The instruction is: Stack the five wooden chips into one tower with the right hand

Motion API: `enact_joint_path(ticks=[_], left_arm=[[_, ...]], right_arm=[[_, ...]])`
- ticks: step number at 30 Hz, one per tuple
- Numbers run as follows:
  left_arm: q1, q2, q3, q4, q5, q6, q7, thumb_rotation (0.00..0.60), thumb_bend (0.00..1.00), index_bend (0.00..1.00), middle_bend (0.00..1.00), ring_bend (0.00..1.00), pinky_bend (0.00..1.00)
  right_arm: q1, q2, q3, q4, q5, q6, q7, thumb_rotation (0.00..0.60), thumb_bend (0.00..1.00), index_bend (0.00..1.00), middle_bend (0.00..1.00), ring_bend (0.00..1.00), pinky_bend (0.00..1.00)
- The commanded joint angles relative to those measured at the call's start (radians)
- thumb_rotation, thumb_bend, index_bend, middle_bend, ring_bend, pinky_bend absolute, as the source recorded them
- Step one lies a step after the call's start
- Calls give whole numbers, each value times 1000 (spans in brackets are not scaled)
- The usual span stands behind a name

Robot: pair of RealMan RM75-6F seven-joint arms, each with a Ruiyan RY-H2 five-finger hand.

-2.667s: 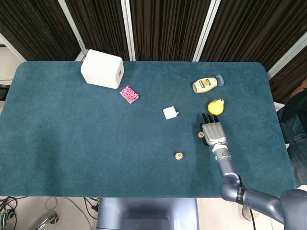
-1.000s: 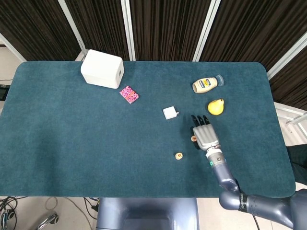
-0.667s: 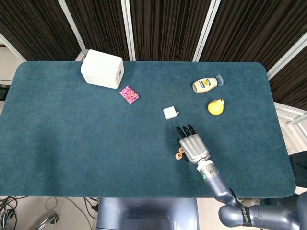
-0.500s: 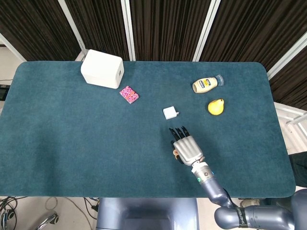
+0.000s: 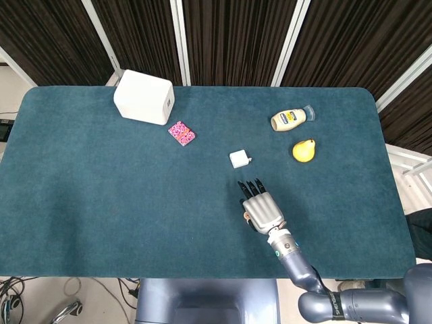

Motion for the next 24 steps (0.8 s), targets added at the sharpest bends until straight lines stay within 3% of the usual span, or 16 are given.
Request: enact_joint_path(ticks=[1, 24], left_arm=[[0, -1, 0, -1, 1, 2, 2, 600, 94, 0, 0, 0, 74], [-2, -6, 2, -2, -1, 4, 20, 600, 94, 0, 0, 0, 74]], right_arm=[[-4, 6, -7, -5, -2, 1, 6, 600, 393, 515, 0, 0, 0], [-14, 19, -37, -3, -15, -8, 38, 600, 392, 514, 0, 0, 0]])
